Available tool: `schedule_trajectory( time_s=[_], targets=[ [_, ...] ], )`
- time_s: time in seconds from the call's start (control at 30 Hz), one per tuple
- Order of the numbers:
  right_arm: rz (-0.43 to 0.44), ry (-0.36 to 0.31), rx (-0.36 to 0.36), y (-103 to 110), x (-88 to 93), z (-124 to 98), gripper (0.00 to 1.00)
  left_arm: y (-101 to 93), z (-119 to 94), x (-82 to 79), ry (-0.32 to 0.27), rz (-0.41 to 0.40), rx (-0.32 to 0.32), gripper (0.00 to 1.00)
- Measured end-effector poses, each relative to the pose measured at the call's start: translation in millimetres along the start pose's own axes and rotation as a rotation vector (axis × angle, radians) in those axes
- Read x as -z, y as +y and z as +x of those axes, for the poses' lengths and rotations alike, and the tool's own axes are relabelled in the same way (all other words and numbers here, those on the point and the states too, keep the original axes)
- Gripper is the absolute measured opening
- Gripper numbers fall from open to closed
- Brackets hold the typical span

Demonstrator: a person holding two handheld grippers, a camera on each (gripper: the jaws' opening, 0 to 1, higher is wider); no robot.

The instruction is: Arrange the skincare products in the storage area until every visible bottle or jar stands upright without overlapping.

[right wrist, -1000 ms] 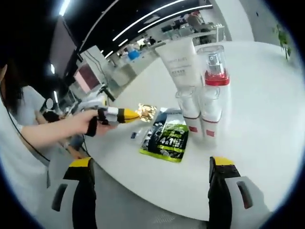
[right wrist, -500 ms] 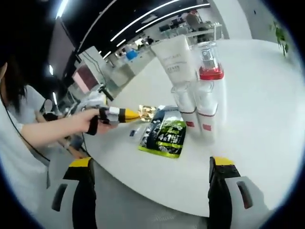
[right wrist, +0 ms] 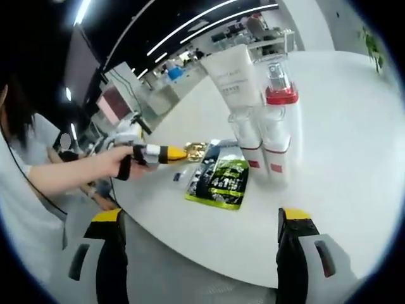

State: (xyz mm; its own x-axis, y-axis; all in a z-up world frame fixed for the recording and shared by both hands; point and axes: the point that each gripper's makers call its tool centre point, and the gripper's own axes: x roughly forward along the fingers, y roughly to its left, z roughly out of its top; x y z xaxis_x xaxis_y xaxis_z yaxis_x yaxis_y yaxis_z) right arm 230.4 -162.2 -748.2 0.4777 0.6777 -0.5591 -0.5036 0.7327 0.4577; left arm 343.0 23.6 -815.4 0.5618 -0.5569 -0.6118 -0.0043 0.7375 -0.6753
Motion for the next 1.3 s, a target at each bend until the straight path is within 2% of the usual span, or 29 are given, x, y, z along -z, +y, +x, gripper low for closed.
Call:
schedule_trajectory(
  time_s=[0.43, 0.53, 0.73, 0.87, 0.93, 0.97, 1.07, 1.23, 1.3],
  targets=[
    [0.007, -0.008, 0.002, 0.3, -1.9, -1.8, 0.99, -2.3, -4.1, -2.2, 0.023, 0.172, -0.051, 0.06],
    [0.005, -0.007, 0.002, -0.2, -1.7, -1.0, 0.99, 4.2, -3.8, -6.9, 0.029, 0.236, -0.083, 0.07],
    [0.009, -0.009, 0.002, -3.0, -1.7, 0.3, 0.99, 11.8, -0.4, -15.2, 0.037, 0.326, -0.101, 0.09],
    [0.009, -0.009, 0.001, -2.6, -1.4, 0.2, 0.99, 6.6, -0.1, -28.0, -0.009, 0.485, -0.115, 0.14],
    [0.011, -0.011, 0.001, -2.7, -1.3, -0.3, 0.99, -6.3, 0.1, -31.8, -0.033, 0.579, -0.114, 0.18],
    [0.014, -0.011, 0.001, -2.8, -1.4, -0.6, 0.99, -6.6, 2.0, -34.3, -0.042, 0.611, -0.118, 0.2],
    [0.02, -0.015, 0.003, -4.1, -1.7, -1.7, 0.99, -8.0, 10.2, -42.0, -0.066, 0.763, -0.128, 0.18],
    [0.028, -0.02, 0.006, -6.0, -2.1, -1.5, 0.99, -13.1, 24.2, -34.7, -0.043, 0.842, -0.13, 0.29],
    [0.03, -0.021, 0.007, -6.6, -2.0, -1.2, 0.99, -8.8, 28.5, -33.1, -0.025, 0.867, -0.141, 0.29]
  ],
)
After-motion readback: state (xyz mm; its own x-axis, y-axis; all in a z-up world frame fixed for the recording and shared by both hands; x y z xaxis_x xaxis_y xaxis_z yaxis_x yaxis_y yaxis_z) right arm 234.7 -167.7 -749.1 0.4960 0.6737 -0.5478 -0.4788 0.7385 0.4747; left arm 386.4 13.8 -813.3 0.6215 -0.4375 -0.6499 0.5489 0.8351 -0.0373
